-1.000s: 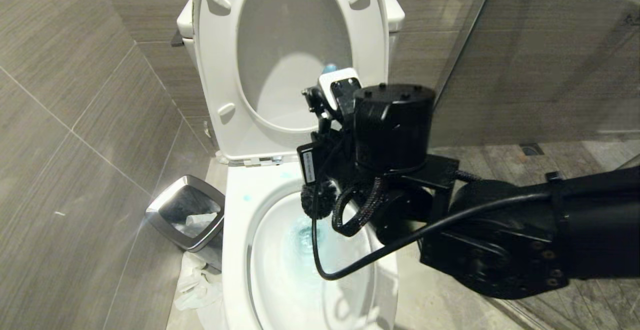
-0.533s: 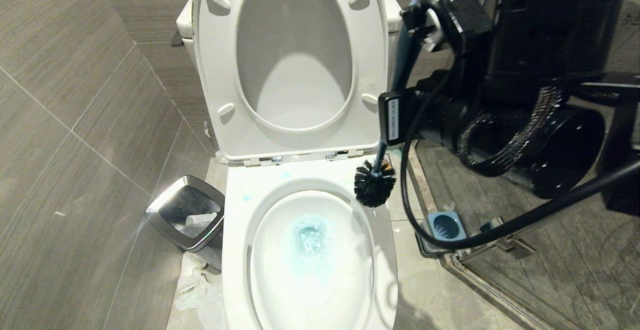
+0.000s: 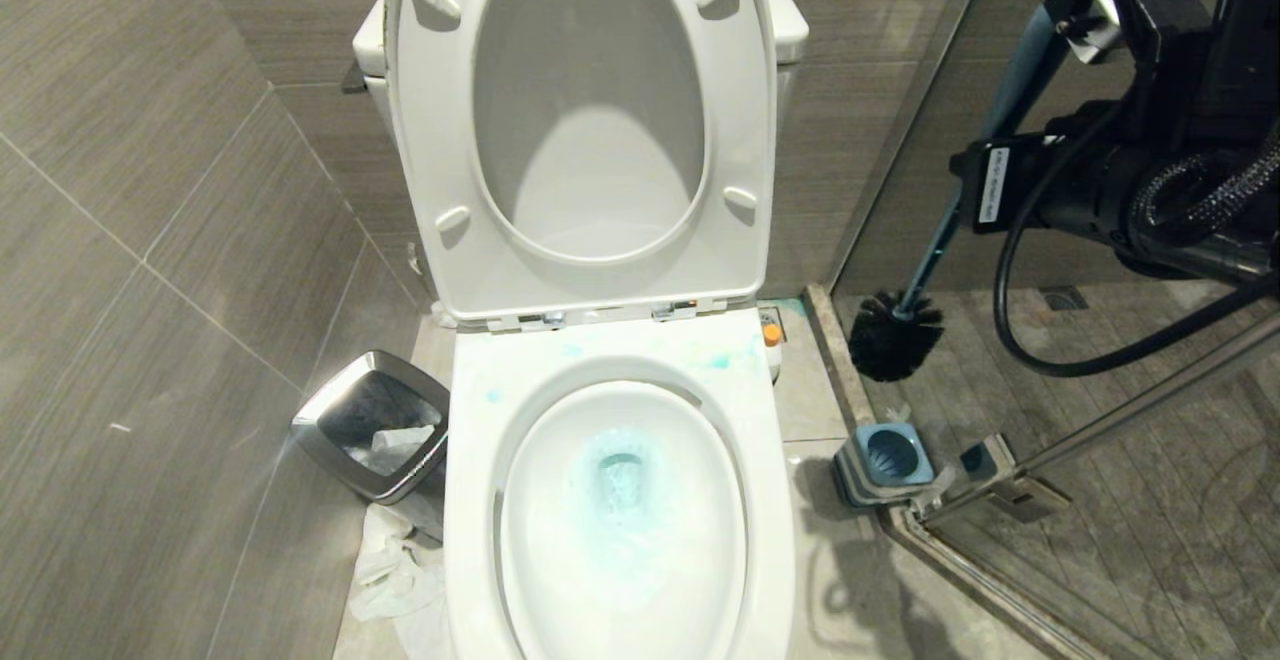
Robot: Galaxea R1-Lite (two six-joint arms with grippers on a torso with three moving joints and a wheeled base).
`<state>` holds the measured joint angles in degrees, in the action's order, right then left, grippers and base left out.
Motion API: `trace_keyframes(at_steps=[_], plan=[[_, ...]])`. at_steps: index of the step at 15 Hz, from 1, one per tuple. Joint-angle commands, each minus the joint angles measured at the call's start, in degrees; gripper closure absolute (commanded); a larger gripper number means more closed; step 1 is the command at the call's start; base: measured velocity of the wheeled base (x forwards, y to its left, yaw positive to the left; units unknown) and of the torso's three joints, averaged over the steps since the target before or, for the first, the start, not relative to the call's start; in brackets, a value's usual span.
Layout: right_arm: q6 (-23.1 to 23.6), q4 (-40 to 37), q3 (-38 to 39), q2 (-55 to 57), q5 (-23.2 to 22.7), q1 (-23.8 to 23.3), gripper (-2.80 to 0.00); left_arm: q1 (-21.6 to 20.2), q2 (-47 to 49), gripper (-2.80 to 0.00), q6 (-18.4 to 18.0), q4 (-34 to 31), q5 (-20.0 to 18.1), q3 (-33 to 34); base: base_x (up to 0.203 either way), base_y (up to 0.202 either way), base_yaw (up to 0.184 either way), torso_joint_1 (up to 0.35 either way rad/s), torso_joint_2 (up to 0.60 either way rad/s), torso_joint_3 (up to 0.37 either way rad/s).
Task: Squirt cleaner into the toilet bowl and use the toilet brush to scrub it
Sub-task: Put the toilet brush back
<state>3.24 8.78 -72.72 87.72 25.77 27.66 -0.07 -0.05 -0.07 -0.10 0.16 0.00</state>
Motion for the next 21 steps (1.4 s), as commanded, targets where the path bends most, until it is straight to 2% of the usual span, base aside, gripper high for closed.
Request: trace_keyframes(at_steps=[1,6,9,15,21], plan=[[-0.1,3.0,5.1,-1.0,-3.9,-5.5,0.00,0.0,0.0,0.00,0.0,0.0,0.0,0.0,0.000,0.000,0.000,0.000,0.00,0.000],[0.2,20.7,19.3,1.6,-12.1,-12.7,0.00,0.0,0.0,0.00,0.0,0.0,0.0,0.0,0.000,0.000,0.000,0.000,0.00,0.000],[0.1,31.2,24.2,6.6,-14.9,-16.5,0.00,0.0,0.0,0.00,0.0,0.0,0.0,0.0,0.000,0.000,0.000,0.000,0.00,0.000],[-0.1,39.0,27.6,16.0,-15.4,-19.8,0.00,0.0,0.0,0.00,0.0,0.0,0.0,0.0,0.000,0.000,0.000,0.000,0.00,0.000],[0.0,51.3,28.0,29.5,-15.3,-21.8,0.00,0.0,0.0,0.00,0.0,0.0,0.0,0.0,0.000,0.000,0.000,0.000,0.00,0.000]])
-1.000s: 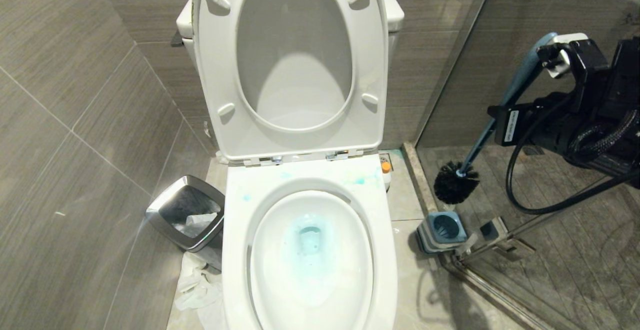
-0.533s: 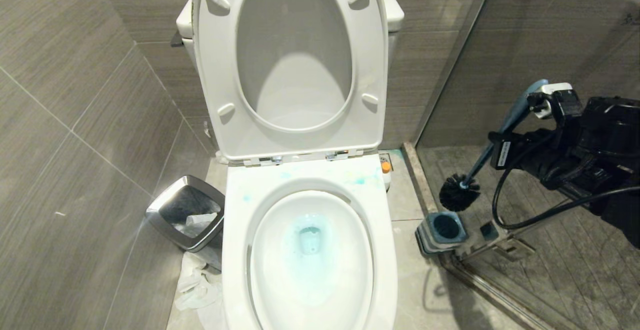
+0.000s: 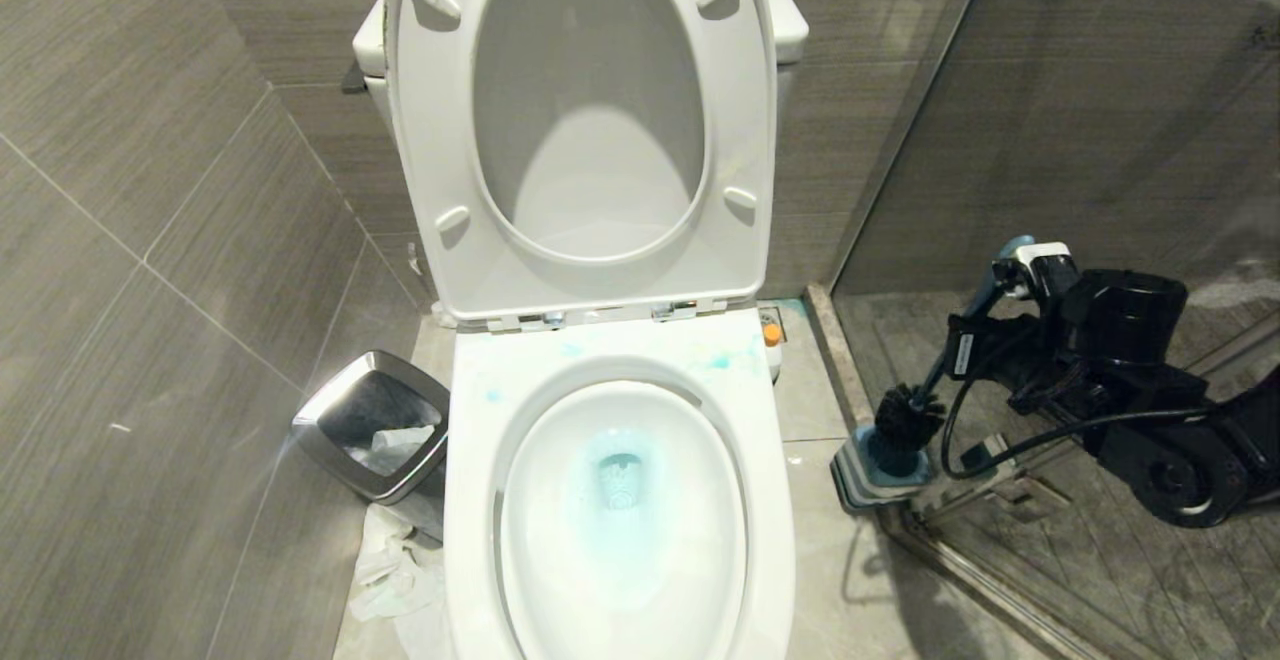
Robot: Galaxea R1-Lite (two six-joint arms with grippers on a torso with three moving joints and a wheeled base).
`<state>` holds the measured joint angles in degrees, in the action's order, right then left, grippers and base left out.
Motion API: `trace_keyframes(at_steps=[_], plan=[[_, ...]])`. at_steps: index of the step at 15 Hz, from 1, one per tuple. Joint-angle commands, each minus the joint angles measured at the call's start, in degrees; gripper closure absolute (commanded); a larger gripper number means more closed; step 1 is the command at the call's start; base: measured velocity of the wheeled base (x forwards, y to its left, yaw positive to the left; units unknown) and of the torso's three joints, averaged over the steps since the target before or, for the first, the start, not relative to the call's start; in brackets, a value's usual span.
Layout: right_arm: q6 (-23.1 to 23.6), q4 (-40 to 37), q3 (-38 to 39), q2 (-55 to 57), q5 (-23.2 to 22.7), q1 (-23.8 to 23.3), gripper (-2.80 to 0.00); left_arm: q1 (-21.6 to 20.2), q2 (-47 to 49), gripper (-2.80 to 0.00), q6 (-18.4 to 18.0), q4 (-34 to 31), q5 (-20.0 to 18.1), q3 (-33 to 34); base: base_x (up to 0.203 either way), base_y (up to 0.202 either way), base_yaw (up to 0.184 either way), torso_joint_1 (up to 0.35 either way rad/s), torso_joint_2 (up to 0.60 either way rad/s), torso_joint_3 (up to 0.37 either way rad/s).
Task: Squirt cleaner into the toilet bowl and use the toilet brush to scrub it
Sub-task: Put the toilet brush back
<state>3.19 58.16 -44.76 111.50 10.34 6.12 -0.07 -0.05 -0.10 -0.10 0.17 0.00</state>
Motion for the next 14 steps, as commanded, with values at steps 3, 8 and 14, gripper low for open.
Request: trace_keyframes(at_steps=[3,8,14], plan=[[0.1,6.7,-0.1,12.0,0.2,-0.9,0.00,0.0,0.0,0.00,0.0,0.0,0.0,0.0,0.000,0.000,0.000,0.000,0.00,0.000],[0.4,12.5,-3.1,20.7,0.2,-2.3,0.00,0.0,0.0,0.00,0.0,0.0,0.0,0.0,0.000,0.000,0.000,0.000,0.00,0.000],[0.5,12.7,-6.6,25.1,0.2,-3.2,0.00,0.0,0.0,0.00,0.0,0.0,0.0,0.0,0.000,0.000,0.000,0.000,0.00,0.000]])
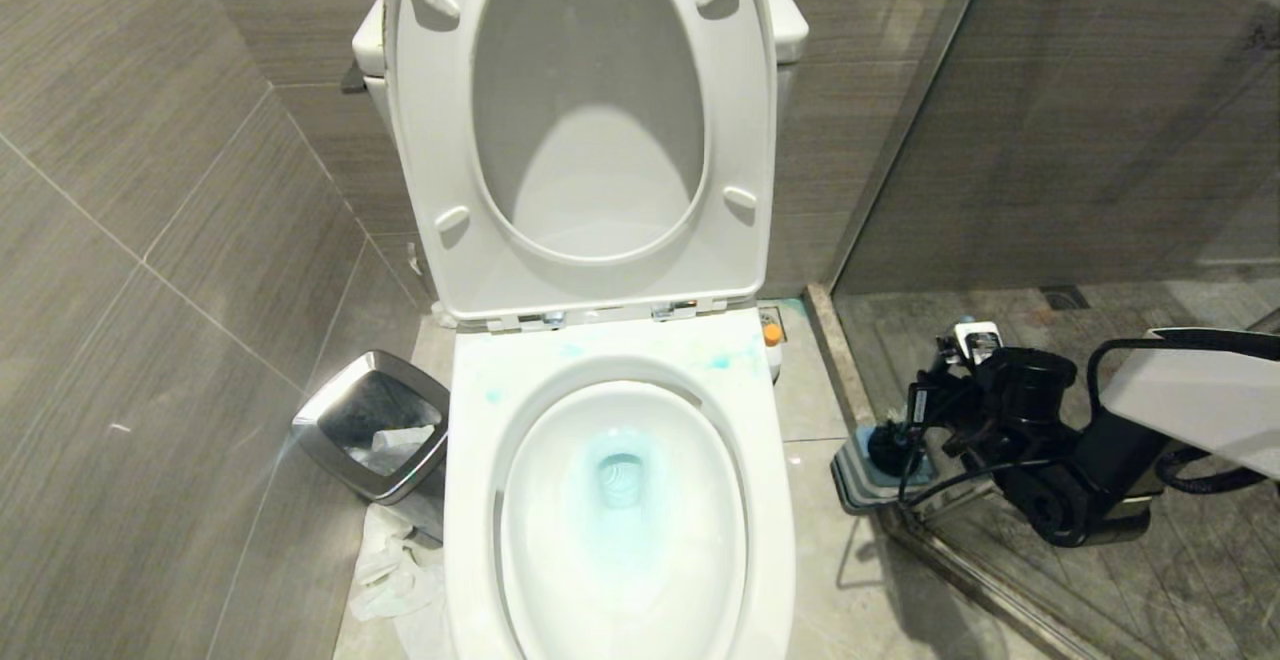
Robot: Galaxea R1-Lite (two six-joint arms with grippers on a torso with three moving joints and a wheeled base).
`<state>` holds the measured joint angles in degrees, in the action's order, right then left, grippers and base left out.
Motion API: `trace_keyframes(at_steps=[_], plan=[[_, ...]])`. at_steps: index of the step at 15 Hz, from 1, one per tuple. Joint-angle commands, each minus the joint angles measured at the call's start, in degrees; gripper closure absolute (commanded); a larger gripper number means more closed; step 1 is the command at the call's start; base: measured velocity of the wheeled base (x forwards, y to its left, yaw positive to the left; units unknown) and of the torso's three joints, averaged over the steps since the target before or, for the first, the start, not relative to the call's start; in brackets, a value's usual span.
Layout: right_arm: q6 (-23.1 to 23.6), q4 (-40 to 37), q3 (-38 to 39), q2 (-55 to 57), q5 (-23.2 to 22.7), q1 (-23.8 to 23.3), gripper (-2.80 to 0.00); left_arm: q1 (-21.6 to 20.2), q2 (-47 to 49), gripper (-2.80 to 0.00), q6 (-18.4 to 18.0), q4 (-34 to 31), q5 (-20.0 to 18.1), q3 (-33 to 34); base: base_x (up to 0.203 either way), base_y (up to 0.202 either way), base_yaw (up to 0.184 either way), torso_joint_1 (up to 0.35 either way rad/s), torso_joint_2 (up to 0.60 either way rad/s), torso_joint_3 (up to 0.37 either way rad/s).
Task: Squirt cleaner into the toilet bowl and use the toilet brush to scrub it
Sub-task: Put the toilet brush back
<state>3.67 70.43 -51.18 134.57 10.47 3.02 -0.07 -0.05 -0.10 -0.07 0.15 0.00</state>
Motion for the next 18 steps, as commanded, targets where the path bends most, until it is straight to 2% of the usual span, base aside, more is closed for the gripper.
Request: trace_keyframes(at_steps=[1,11,15,18], plan=[[0.1,0.4,0.0,2.8,0.1,-0.1,0.00,-0.1,0.0,0.00,0.0,0.0,0.0,0.0,0.000,0.000,0.000,0.000,0.00,0.000],[1.2,0.3,5.8,4.7,-0.1,-0.8,0.00,0.0,0.0,0.00,0.0,0.0,0.0,0.0,0.000,0.000,0.000,0.000,0.00,0.000],[1.1,1.2,15.0,-0.1,-2.6,-1.2,0.00,0.0,0.0,0.00,0.0,0.0,0.0,0.0,0.000,0.000,0.000,0.000,0.00,0.000],[1.1,5.2,27.3,-6.3,-4.2,-0.8,0.00,0.0,0.0,0.00,0.0,0.0,0.0,0.0,0.000,0.000,0.000,0.000,0.00,0.000]])
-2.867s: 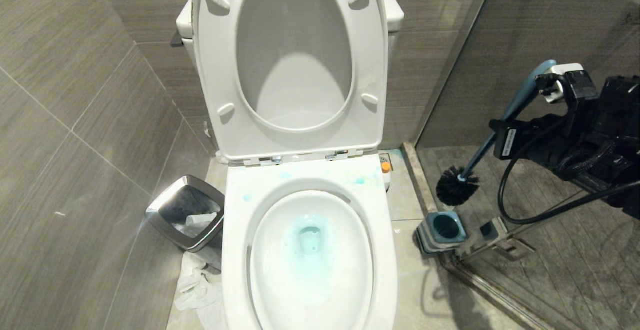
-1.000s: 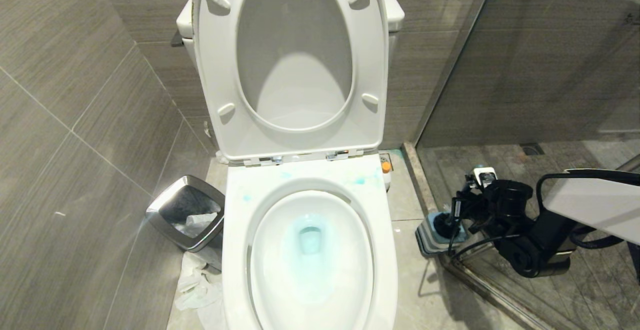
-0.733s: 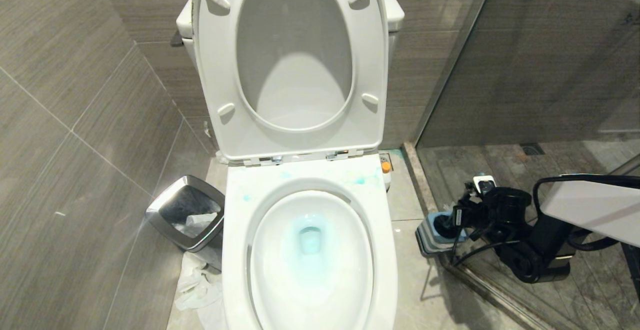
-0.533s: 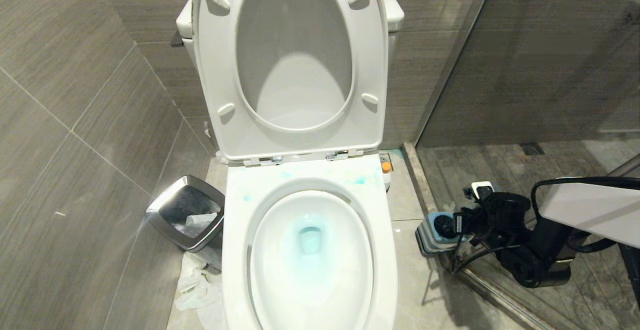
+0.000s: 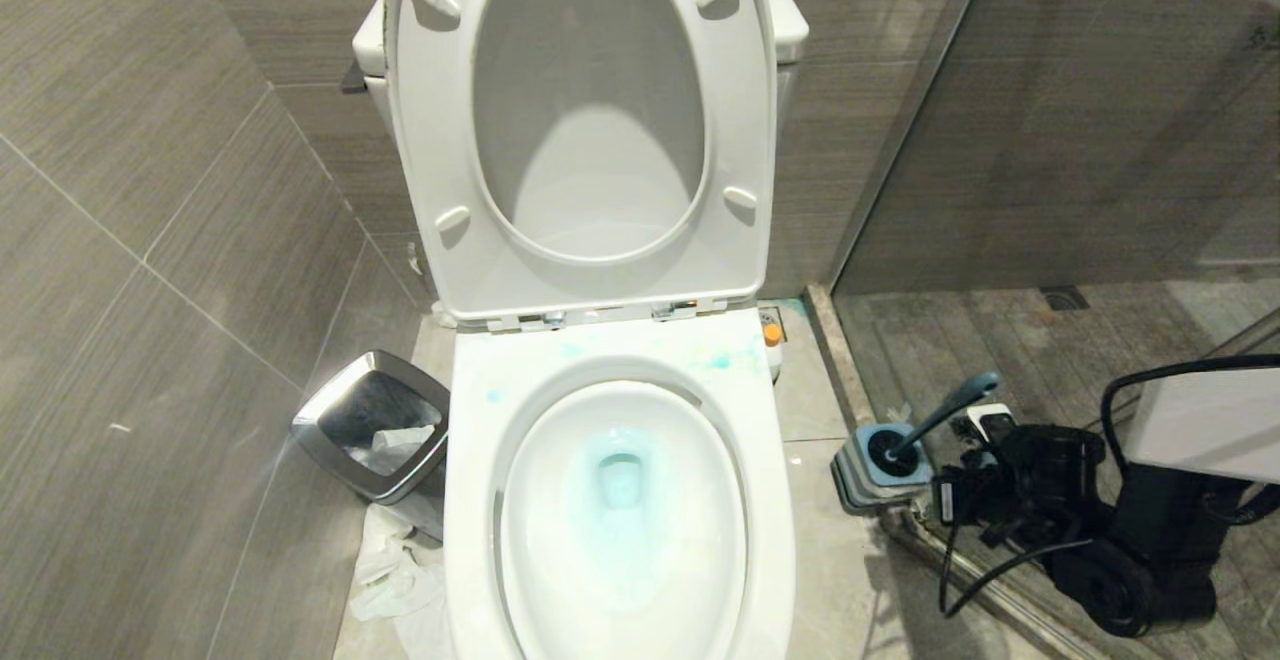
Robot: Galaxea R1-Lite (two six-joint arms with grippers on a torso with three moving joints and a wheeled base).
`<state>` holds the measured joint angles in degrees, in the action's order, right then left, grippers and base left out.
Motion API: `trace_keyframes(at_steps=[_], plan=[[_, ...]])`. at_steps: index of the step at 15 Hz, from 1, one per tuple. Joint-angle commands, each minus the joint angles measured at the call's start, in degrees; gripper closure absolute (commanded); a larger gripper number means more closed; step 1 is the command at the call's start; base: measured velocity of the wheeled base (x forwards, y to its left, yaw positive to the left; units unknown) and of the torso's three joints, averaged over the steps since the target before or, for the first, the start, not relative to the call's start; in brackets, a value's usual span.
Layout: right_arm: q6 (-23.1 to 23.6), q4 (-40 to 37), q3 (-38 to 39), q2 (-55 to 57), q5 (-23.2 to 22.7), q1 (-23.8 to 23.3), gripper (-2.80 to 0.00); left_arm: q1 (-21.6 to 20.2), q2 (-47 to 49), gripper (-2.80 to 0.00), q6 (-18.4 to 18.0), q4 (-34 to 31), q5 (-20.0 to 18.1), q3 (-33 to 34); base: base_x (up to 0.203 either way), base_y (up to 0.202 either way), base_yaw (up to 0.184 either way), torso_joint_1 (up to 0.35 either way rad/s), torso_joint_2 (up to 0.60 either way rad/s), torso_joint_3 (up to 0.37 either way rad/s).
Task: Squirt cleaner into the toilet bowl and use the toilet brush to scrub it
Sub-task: Put the toilet brush back, then flush the toilet
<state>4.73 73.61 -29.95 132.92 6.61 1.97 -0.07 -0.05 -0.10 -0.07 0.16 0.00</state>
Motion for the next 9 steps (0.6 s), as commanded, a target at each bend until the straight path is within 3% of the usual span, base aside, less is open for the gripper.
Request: trace_keyframes(at_steps=[1,4,9], plan=[[0.1,4.3,11.3,-7.0,-1.1,0.6,0.00,0.0,0.0,0.00,0.0,0.0,0.0,0.0,0.000,0.000,0.000,0.000,0.00,0.000],[1.4,12.0,21.9,-17.2,-2.8,1.1,0.00,0.0,0.0,0.00,0.0,0.0,0.0,0.0,0.000,0.000,0.000,0.000,0.00,0.000],[7.8,13.8,23.1,-37.8,-4.8,1.8,0.00,0.0,0.0,0.00,0.0,0.0,0.0,0.0,0.000,0.000,0.000,0.000,0.00,0.000]])
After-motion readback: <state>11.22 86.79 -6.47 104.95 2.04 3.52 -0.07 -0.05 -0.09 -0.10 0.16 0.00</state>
